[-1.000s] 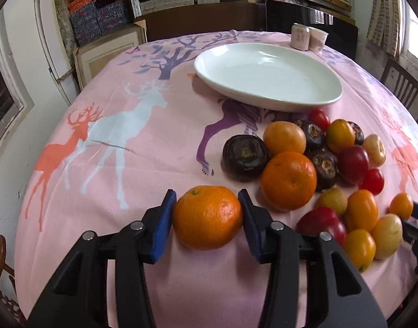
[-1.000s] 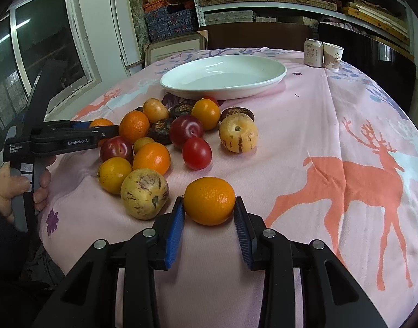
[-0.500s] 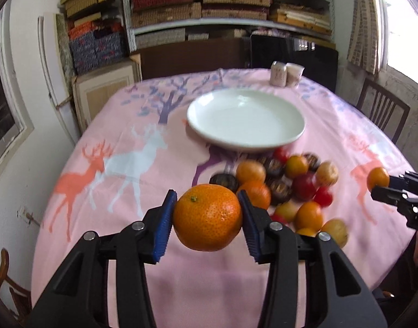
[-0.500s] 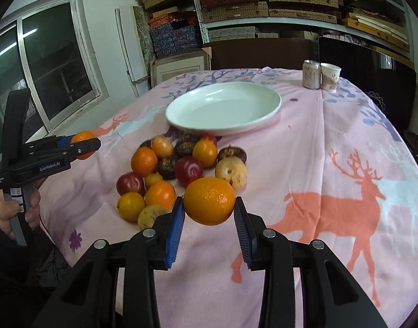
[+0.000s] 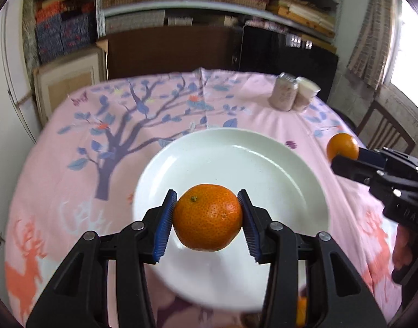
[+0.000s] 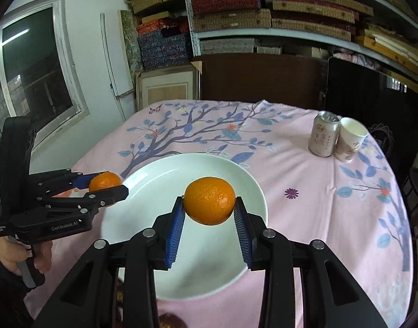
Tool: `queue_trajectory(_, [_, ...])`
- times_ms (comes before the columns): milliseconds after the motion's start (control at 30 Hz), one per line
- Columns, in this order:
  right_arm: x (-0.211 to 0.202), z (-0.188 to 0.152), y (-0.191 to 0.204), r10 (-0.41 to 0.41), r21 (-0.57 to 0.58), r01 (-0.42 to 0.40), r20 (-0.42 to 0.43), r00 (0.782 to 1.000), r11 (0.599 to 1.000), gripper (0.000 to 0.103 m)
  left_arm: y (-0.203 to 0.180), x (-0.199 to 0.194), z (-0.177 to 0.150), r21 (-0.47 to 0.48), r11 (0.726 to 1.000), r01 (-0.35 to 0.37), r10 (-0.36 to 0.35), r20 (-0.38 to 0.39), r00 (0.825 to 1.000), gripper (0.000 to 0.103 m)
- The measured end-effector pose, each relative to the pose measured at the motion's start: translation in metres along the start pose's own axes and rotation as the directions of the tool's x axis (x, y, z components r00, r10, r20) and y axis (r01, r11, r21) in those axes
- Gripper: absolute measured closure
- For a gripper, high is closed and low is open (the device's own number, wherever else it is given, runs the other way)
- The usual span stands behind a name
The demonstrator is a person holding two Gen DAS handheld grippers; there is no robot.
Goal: Organize fruits
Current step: 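Carry both citrus fruits over the white plate and open both tools, then grasp a pale speckled fruit with the right tool while the left grasps a yellow orange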
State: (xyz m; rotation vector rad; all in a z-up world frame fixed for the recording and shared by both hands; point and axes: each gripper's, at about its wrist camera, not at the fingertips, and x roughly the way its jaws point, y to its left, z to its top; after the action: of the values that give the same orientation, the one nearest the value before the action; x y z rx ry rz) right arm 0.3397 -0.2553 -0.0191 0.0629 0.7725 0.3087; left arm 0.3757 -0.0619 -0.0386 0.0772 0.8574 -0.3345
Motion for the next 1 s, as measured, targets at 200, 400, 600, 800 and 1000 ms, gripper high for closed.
queue_trajectory(200, [0.078,-0.001,0.0,-0.008,-0.028,0.006,-0.106,0.994,1.0,0.066,0.013,0.074,0.018,-0.031,0.999,-0.022,0.019,-0.104,0.994,0.058])
queue_trajectory(400, [0.059,0.007,0.007,-0.039,-0.054,0.038,-0.007,0.999,0.998,0.023,0.027,0.069,0.02,-0.069,0.996,-0.049,0.044,-0.079,0.996,0.021])
queue_trajectory(600, [-0.017,-0.007,0.008,-0.052,-0.019,0.053,0.055,0.997,0.998,0.023,0.037,-0.02,0.008,-0.117,0.993,0.003,0.005,0.065,0.998,0.011])
queue_trajectory(800, [-0.093,-0.096,0.054,0.035,-0.082,-0.036,-0.019,0.999,0.996,0.022,0.019,-0.105,-0.077,-0.044,0.999,0.018,-0.013,0.099,0.995,0.005])
queue_trajectory(1000, [-0.13,-0.198,0.104,0.142,-0.134,-0.154,-0.089,0.986,0.979,0.022,0.012,-0.147,-0.178,-0.037,0.999,0.019,-0.016,0.085,0.996,0.005])
